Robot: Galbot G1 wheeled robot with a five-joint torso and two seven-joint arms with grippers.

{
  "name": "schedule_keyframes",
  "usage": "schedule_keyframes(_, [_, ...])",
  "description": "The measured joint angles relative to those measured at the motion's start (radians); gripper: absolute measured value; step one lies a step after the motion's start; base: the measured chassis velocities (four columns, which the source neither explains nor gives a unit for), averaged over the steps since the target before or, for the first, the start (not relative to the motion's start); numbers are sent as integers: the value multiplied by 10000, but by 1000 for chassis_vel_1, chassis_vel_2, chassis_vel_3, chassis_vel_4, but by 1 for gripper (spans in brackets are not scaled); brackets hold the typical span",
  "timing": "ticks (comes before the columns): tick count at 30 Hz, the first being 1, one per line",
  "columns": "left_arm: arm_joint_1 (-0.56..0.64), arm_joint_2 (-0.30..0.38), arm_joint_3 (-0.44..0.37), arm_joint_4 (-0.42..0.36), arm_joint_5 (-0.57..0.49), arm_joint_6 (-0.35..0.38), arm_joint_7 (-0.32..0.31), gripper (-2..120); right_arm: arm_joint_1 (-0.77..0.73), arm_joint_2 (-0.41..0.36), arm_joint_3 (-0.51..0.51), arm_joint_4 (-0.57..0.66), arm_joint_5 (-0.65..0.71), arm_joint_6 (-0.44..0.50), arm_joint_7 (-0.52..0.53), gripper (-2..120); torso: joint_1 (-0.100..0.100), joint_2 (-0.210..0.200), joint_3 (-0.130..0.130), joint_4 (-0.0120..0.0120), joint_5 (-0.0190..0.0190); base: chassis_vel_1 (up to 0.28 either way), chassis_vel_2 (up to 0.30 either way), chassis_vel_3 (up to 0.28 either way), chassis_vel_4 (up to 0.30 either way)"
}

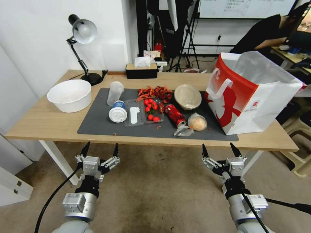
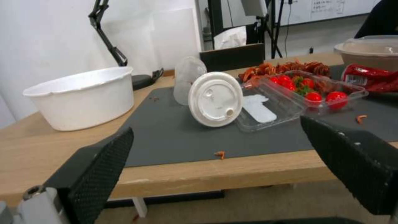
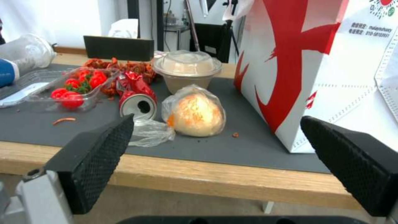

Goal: Pick up the trash from the table and place it into the takeout bag.

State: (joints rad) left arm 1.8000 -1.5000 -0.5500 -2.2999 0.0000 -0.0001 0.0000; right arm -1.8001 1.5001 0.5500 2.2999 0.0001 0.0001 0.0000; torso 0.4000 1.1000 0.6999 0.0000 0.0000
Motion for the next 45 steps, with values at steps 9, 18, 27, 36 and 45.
schedule_keyframes(9, [-254, -73, 78, 47, -46, 172, -3, 100, 816, 8, 209, 1, 212, -561, 124, 100, -1, 0, 0, 3, 3, 0, 0, 0, 0])
schedule_keyframes(18, [-2528, -860, 963, 623, -511, 1882, 63, 100, 3140, 0, 783, -194, 1125, -1937, 614, 100, -2, -3, 2, -2, -6, 0, 0, 0, 0])
schedule_keyframes(27, [-3110, -1078, 1194, 959, -747, 2079, 38, 100, 3968, -592, 88, -1564, 2452, -1503, 1301, 100, 0, -3, 1, 0, 0, 0, 0, 0, 0])
schedule_keyframes(36, [-3036, -1093, 1152, 964, -670, 1970, 65, 100, 5372, -1268, -572, -2905, 3380, -2148, 2063, 100, 0, -2, 1, -1, 3, 0, 0, 0, 0])
schedule_keyframes(45, [-2889, -1098, 996, 875, -610, 1771, 58, 100, 6469, -1436, -1571, -3870, 4083, -3218, 2517, 100, 0, 0, 0, 1, -2, 0, 0, 0, 0])
